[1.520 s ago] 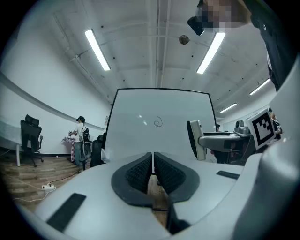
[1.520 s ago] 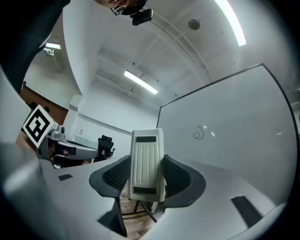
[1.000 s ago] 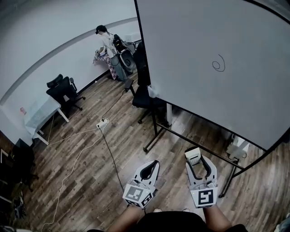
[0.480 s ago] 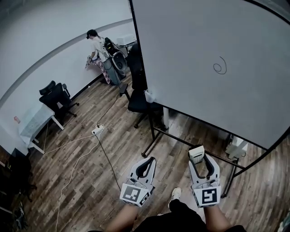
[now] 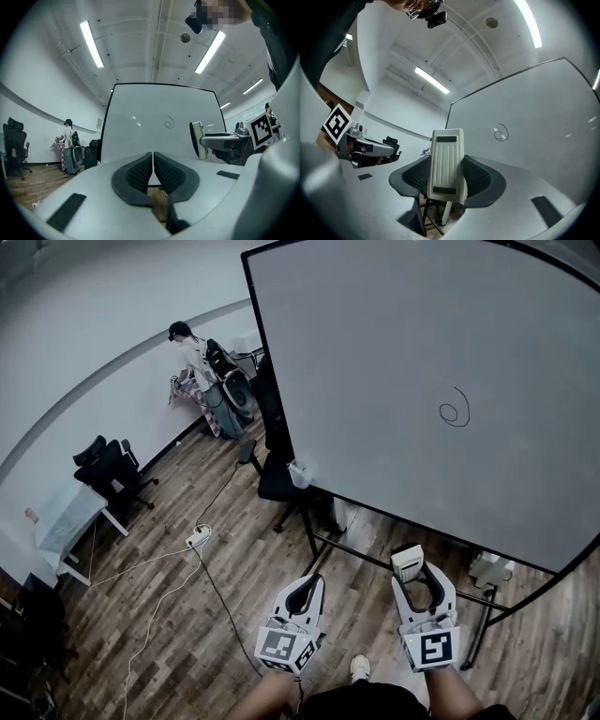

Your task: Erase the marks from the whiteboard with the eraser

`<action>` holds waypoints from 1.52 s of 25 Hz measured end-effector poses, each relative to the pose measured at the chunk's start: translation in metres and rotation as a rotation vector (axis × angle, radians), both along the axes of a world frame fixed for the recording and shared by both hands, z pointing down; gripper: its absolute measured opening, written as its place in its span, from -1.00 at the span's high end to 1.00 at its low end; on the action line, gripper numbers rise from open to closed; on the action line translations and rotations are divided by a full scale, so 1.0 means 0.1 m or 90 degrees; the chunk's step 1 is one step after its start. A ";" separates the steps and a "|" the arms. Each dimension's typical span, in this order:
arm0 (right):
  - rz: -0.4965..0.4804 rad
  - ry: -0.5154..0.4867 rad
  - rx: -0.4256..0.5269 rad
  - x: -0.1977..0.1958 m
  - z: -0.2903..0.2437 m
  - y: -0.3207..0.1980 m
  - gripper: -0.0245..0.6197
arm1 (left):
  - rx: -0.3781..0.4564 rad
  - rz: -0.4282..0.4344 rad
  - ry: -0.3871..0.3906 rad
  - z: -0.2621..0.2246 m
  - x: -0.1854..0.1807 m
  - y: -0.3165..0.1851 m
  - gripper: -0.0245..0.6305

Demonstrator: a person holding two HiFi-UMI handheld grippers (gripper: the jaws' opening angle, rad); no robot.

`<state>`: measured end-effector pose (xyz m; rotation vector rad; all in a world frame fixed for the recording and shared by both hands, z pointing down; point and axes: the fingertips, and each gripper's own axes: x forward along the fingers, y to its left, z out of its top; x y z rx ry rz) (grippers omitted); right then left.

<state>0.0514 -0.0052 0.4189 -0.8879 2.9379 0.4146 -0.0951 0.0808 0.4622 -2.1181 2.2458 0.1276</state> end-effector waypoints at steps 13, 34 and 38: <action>0.025 0.019 -0.008 -0.07 -0.09 -1.06 0.16 | -0.017 0.045 0.003 -0.01 -0.01 -1.26 0.85; 0.222 0.038 0.002 -0.45 -0.32 -2.35 0.16 | 0.018 0.213 -0.089 -0.62 -0.45 -2.90 0.85; 0.266 0.007 0.010 -0.66 -0.52 -2.53 0.16 | 0.010 0.234 -0.095 -0.60 -0.67 -3.16 0.85</action>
